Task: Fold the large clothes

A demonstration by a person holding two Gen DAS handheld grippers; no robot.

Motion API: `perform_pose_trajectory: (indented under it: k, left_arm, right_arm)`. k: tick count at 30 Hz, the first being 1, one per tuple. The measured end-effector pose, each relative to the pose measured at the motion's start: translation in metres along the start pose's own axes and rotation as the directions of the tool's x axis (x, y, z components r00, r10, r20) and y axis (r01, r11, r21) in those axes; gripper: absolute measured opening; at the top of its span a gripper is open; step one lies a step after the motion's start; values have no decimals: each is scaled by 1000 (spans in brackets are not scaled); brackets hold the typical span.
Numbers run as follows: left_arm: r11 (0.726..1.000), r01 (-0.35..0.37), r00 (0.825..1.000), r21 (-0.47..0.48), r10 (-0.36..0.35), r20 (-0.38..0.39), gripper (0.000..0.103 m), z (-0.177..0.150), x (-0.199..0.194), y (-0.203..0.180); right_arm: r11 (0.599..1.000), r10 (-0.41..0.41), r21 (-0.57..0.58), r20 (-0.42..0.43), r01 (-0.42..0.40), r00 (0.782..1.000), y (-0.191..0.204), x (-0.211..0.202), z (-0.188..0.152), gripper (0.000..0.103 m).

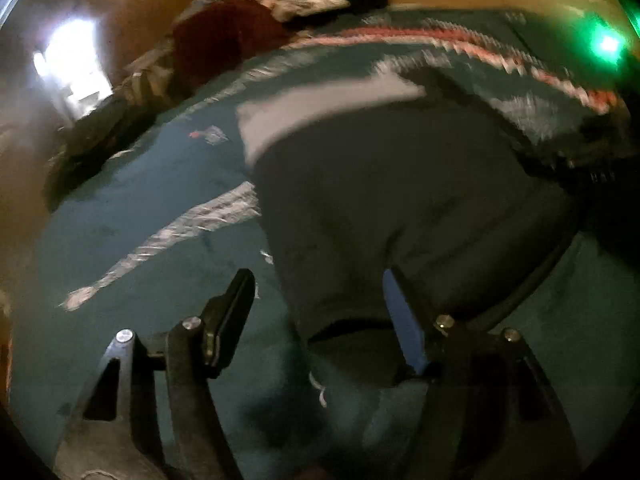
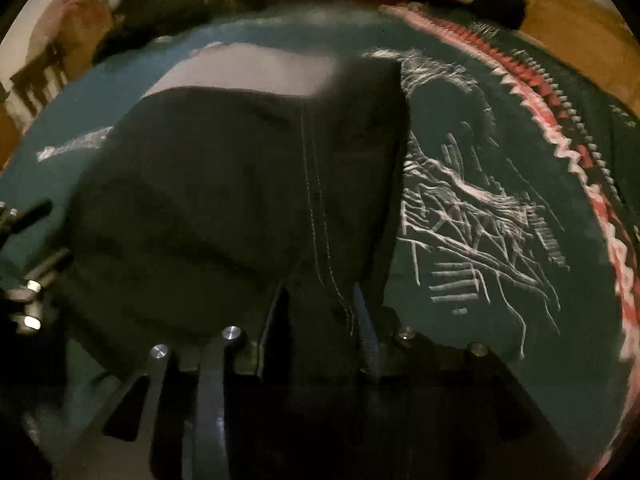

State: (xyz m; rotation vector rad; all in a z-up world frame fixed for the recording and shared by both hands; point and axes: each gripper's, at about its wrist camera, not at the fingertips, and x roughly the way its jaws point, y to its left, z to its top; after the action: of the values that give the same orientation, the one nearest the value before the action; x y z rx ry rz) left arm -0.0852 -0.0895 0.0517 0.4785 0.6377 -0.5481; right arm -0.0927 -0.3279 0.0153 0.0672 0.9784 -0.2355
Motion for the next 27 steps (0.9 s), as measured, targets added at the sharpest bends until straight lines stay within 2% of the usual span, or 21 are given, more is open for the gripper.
perform_pose_trajectory:
  k: [2, 3, 4, 5, 6, 9, 10, 14, 15, 18, 24, 27]
  left_arm:
    - [998, -19, 999, -67, 21, 33, 77, -4, -23, 1]
    - [995, -33, 999, -93, 36, 30, 90, -7, -28, 0]
    - [991, -51, 998, -128, 56, 35, 98, -16, -36, -5]
    - [987, -70, 997, -146, 74, 25, 100, -23, -37, -9]
    - [985, -80, 997, -151, 82, 7, 99, -26, -34, -11]
    - [982, -106, 994, -155, 101, -40, 99, -43, -25, -21]
    - [982, -102, 993, -162, 93, -67, 99, -47, -22, -23]
    - [972, -89, 980, -216, 46, -195, 103, -61, 2, -22]
    - [970, -85, 978, -230, 37, -206, 103, -64, 5, -21]
    - [965, -74, 976, -250, 18, -216, 103, -62, 9, -17]
    - [964, -97, 972, -248, 38, -234, 103, -61, 12, -22]
    - [964, -92, 975, -250, 35, -221, 103, -63, 13, -22]
  right_arm:
    - [1000, -26, 17, 3, 26, 1000, 4, -23, 4, 44]
    - [999, -25, 36, 42, 23, 999, 8, -40, 3, 58]
    - [998, -18, 61, 93, 12, 996, 14, -65, -4, 71]
    - [997, -23, 72, 115, 15, 993, 19, -78, -13, 98]
    - [996, -34, 81, 122, 25, 992, 26, -87, -20, 103]
    - [991, -25, 130, 46, 19, 999, 39, -85, -56, 103]
    - [988, -21, 150, -7, 22, 1000, 42, -79, -68, 102]
    - [987, -45, 151, -75, 56, 996, 48, -68, -95, 101]
    - [986, -45, 156, -108, 61, 993, 48, -61, -101, 101]
    - [983, -59, 165, -111, 77, 992, 48, -57, -108, 103]
    - [984, -68, 156, -122, 87, 990, 54, -56, -111, 103]
    - [983, -72, 156, -129, 92, 989, 50, -47, -109, 103]
